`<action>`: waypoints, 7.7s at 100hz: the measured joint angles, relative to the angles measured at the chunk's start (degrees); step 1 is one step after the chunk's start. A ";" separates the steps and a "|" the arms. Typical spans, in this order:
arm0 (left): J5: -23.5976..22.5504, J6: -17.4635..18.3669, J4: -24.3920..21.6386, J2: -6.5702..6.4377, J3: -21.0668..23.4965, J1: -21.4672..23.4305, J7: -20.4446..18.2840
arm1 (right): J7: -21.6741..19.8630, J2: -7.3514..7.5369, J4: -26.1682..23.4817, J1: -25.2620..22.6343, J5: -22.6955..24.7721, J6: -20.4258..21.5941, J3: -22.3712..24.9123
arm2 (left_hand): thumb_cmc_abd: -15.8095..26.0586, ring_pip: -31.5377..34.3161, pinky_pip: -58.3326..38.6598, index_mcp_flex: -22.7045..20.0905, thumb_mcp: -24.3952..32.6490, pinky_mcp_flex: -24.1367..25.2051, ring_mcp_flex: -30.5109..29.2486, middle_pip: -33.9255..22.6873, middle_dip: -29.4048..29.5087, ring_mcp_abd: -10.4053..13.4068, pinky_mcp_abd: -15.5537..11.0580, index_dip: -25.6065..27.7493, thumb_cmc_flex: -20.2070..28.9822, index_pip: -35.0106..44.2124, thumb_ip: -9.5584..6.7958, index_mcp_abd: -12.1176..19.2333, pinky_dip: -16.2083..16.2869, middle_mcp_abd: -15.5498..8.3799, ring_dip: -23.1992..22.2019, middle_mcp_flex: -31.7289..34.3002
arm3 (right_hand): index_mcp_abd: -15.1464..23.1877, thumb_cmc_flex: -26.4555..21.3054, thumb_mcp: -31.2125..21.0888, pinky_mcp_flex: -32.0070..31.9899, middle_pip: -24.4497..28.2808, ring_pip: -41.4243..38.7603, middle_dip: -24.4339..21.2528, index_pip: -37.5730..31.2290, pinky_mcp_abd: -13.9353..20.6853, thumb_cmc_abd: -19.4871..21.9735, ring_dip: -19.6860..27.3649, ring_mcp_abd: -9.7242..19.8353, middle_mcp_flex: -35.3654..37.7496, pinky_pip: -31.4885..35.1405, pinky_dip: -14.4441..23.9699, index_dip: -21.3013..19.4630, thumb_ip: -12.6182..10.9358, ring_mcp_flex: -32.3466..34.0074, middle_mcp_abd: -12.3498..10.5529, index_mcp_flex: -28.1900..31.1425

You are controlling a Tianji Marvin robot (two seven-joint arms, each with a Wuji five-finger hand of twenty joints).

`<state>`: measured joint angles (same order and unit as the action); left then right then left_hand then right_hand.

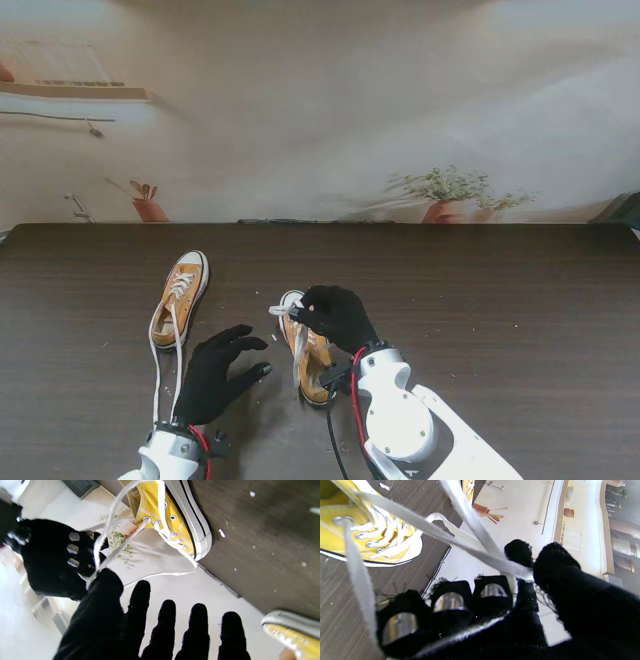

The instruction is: Tie the shoelaces into a bow on the shoes

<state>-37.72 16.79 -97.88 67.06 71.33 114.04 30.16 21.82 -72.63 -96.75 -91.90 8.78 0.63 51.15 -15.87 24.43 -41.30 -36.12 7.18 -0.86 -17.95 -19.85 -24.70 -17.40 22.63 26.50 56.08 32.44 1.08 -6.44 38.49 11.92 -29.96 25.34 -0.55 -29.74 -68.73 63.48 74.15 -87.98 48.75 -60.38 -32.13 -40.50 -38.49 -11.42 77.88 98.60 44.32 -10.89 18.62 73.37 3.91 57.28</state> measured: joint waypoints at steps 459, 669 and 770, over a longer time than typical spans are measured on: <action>50.46 3.61 3.54 4.04 -9.82 -6.42 -13.00 | -1.24 1.77 -1.60 -3.87 4.95 4.05 0.04 | 3.97 -1.51 8.88 10.58 6.04 5.95 7.92 -2.11 -5.14 2.47 -1.22 -16.69 -6.03 -19.23 1.25 5.55 5.27 -0.81 -1.62 -8.42 | -0.64 0.00 0.00 0.02 0.00 0.44 0.02 -0.06 -0.04 -0.46 -0.03 0.01 0.00 0.01 -0.70 -0.01 0.00 0.00 0.00 0.02; 64.05 -22.80 -8.16 9.59 -13.42 -7.79 3.85 | -2.70 2.33 -0.01 -4.05 5.63 12.40 -0.70 | 1.77 10.54 -15.88 -7.04 7.87 4.35 4.31 -13.40 -9.54 0.18 -2.76 -10.15 -5.70 -7.06 1.79 -2.95 0.45 2.10 -3.29 -0.60 | 1.22 0.00 0.01 -0.73 0.00 2.13 0.02 -0.06 -0.06 -0.46 0.76 0.01 0.00 -0.59 -1.40 -0.01 0.00 0.00 0.00 0.01; 31.03 -10.09 -0.74 7.14 -9.17 -6.53 2.15 | -2.91 2.36 -1.35 -4.08 5.25 12.50 -2.66 | -6.25 10.75 -16.18 3.09 24.67 5.02 5.02 -13.78 -12.37 1.50 -2.70 -4.84 1.78 3.02 1.73 8.94 -2.85 0.37 -3.29 -2.67 | 1.22 0.00 0.01 -0.74 0.00 2.13 0.02 -0.06 -0.06 -0.46 0.77 0.01 0.00 -0.60 -1.41 -0.01 0.00 0.00 0.00 0.01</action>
<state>-6.70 6.71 -98.62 74.20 62.16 107.50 32.32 18.91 -70.27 -98.10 -95.99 14.03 13.12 48.49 -22.11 35.18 -57.48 -33.03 31.85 4.17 -12.93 -33.63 -37.07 -15.90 19.94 21.66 57.86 35.46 2.82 2.50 35.64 12.29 -33.25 22.68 0.67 -29.74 -68.72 62.74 74.15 -85.84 48.77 -60.44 -32.19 -40.97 -37.72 -11.41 77.88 98.00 42.91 -10.90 18.62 73.38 3.91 57.29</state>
